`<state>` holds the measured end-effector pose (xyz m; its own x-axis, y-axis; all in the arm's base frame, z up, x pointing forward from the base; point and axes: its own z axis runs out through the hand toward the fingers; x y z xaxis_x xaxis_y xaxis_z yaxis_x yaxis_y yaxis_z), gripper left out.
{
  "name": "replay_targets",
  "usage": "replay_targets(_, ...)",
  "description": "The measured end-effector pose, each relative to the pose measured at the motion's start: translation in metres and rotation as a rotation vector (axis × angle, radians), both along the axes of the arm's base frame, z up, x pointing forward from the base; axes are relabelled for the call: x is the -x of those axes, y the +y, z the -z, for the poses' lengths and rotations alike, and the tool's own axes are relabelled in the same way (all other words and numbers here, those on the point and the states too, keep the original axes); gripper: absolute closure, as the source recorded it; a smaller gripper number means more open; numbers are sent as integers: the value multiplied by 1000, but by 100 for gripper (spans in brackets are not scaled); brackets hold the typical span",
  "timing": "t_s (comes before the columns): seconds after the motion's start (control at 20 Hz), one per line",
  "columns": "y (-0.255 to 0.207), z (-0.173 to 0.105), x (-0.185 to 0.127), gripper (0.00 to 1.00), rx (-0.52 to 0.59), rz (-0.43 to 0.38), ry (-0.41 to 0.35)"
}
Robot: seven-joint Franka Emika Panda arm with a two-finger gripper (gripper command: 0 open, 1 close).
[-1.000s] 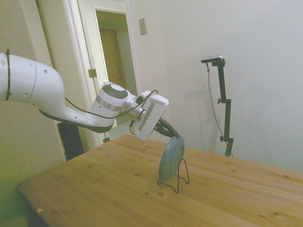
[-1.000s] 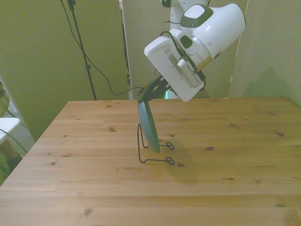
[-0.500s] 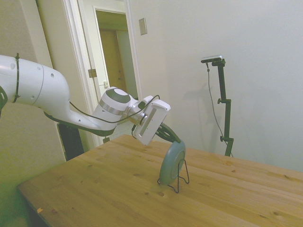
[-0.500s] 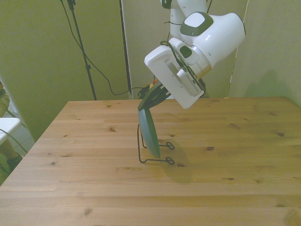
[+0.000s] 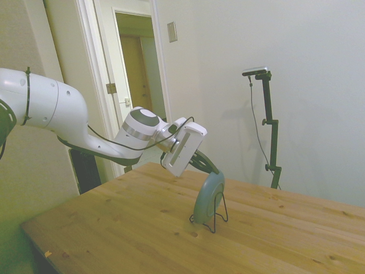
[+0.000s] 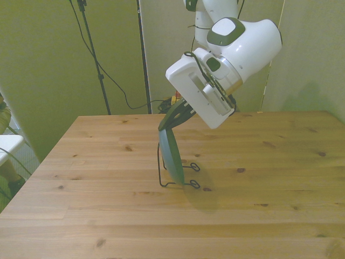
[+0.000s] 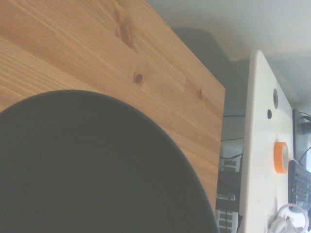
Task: Load the plate
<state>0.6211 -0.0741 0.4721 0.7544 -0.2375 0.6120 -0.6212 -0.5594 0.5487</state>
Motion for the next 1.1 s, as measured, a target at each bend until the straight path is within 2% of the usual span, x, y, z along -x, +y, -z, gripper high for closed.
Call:
replay_targets(0.1, 0, 0, 0, 100, 0, 0, -1)
replay_targets(0.15, 0, 0, 0, 0, 1, 2, 1)
replay_targets(0.85, 0, -2, 1, 0, 6, 11, 2)
replay_targets(0.95, 1, -16, 0, 0, 7, 13, -20)
replay_targets(1.1, 12, -64, 2, 0, -2, 1, -97)
